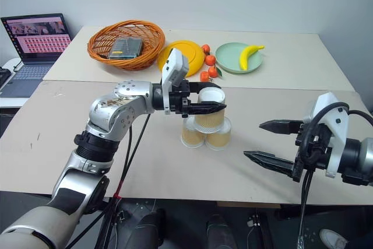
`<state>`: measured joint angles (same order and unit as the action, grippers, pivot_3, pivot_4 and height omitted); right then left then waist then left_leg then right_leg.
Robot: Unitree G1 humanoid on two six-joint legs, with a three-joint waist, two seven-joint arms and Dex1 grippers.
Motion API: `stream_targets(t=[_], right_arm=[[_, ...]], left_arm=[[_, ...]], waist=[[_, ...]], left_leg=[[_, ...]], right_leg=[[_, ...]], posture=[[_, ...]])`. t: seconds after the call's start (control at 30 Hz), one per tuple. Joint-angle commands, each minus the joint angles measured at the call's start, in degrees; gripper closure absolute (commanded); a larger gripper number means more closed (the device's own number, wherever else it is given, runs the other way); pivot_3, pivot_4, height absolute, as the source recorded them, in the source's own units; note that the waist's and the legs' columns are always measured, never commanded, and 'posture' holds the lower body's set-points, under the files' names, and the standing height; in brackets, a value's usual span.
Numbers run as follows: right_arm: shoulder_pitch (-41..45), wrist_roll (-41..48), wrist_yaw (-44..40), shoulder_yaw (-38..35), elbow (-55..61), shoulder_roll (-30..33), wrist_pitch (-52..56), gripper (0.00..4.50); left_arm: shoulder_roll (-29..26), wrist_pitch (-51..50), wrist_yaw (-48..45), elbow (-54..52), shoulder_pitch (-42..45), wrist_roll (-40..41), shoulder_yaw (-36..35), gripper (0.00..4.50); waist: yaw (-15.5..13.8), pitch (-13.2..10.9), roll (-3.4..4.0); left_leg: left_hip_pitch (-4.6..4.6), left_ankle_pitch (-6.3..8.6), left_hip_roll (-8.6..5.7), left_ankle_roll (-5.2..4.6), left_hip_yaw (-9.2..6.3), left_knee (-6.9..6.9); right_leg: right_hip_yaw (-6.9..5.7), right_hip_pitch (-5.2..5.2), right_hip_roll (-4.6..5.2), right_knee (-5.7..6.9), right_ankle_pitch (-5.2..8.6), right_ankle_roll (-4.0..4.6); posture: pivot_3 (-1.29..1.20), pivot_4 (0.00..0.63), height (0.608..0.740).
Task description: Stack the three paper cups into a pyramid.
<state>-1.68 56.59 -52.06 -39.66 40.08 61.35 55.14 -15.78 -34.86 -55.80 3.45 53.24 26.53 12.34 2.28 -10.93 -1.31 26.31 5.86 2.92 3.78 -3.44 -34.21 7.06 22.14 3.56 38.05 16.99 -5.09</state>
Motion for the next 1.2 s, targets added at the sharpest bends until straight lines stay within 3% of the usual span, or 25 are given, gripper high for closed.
stream_targets(t=[0.03,0.1,0.13,0.63,0.93,1.13,1.2], right_arm=[[-0.50,1.40,0.47,-3.55,1.23,0.95,0.22,0.00],[-0.70,1.44,0.37,-3.85,0.88,1.29,0.10,0.00],[-0.78,1.47,0.38,-3.88,0.74,1.43,-0.02,0.00],[0.25,1.05,0.40,-1.57,-0.51,1.93,-1.41,0.00],[2.56,-2.06,-1.26,-1.08,-4.18,2.44,-4.91,0.00],[1.52,-6.45,-8.03,1.53,-8.68,4.47,-8.72,0.00],[1.92,-7.56,-10.24,2.00,-11.76,5.12,-9.99,0.00]], left_arm=[[0.36,2.23,-0.96,-0.60,0.43,-0.84,0.16,0.91],[0.66,2.42,-1.21,-0.42,0.94,-0.97,0.02,0.20],[0.74,2.52,-1.30,-0.31,1.13,-1.02,-0.07,0.06],[0.64,2.81,-0.73,0.01,2.52,-1.27,-2.22,0.06],[1.59,-2.80,10.11,2.48,15.29,7.97,-17.86,0.06],[-9.23,-6.83,8.37,-7.82,4.78,8.05,-18.17,0.06],[-15.13,-6.92,5.63,-14.19,-3.99,7.49,-17.67,0.06]], waist=[[0.02,0.00,0.00],[0.00,0.00,0.00],[0.00,0.00,0.00],[0.01,0.00,0.00],[0.20,-0.02,-0.03],[0.79,0.08,0.14],[0.71,0.06,0.11]], left_leg=[[0.00,0.00,0.00,0.00,0.00,0.00],[0.00,0.00,0.00,0.00,0.00,0.00],[0.00,0.00,0.00,0.00,0.00,0.00],[0.00,0.00,0.00,0.00,0.00,-0.02],[0.05,0.00,0.00,-0.01,-0.01,-0.07],[-0.18,0.00,0.02,-0.01,0.04,0.03],[-0.14,0.00,0.02,-0.01,0.03,0.01]], right_leg=[[0.00,0.00,0.00,0.00,0.00,0.00],[0.00,0.00,0.00,0.00,0.00,0.00],[0.00,0.00,0.00,0.00,0.00,0.00],[0.00,-0.01,0.00,0.00,0.00,-0.01],[0.00,-0.01,0.00,-0.02,0.19,-0.38],[0.08,-0.08,-0.02,0.04,0.19,-0.36],[0.06,-0.07,-0.02,0.05,0.14,-0.28]], posture=[[0.00,0.150,0.732],[0.00,0.150,0.732],[0.00,0.150,0.732],[0.00,0.150,0.732],[0.00,0.150,0.732],[0.00,0.150,0.732],[0.00,0.150,0.732]])
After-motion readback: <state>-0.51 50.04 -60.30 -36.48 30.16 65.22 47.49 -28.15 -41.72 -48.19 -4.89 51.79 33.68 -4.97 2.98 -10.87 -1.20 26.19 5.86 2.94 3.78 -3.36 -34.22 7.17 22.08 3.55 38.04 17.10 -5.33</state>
